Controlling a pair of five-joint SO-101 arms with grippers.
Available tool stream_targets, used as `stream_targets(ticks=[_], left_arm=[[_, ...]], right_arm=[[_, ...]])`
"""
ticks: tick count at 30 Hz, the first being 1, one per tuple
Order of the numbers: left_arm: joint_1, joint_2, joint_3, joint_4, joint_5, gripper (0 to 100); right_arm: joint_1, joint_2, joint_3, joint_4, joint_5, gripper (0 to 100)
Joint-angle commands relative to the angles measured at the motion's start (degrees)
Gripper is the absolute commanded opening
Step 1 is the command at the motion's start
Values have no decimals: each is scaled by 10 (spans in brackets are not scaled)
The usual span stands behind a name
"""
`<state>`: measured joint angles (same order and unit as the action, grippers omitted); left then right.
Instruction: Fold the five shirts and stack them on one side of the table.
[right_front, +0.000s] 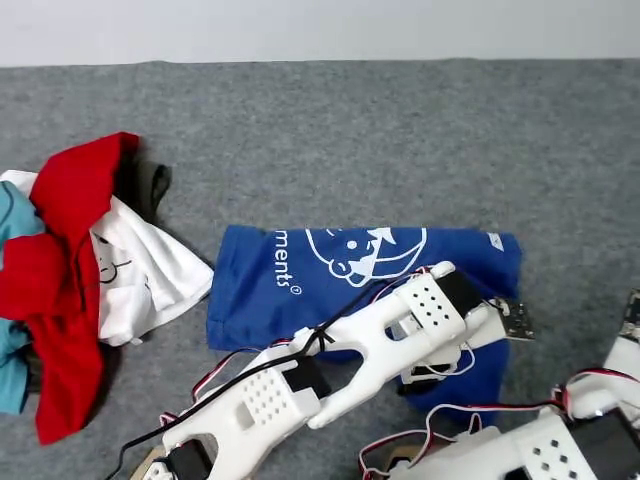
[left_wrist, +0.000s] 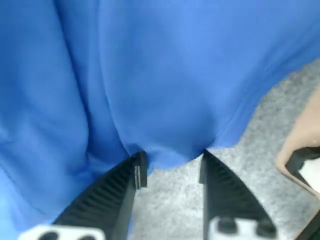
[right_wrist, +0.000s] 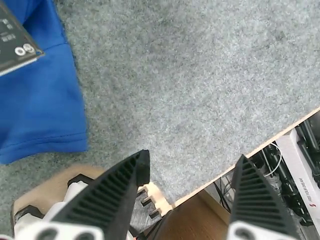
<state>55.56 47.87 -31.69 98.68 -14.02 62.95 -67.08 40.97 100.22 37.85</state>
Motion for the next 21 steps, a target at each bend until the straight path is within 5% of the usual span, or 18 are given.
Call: stream_targets(ticks=[1,5,21], left_arm=[[4,-3,-18,18,3,101],[4,-5,-25,18,3,0],[-41,-87,-29,16,3,2]], right_arm=[[-5,3,-3,6,-4,273],[-5,3,-3,6,-4,273],[-7,4,-3,6,-4,273]])
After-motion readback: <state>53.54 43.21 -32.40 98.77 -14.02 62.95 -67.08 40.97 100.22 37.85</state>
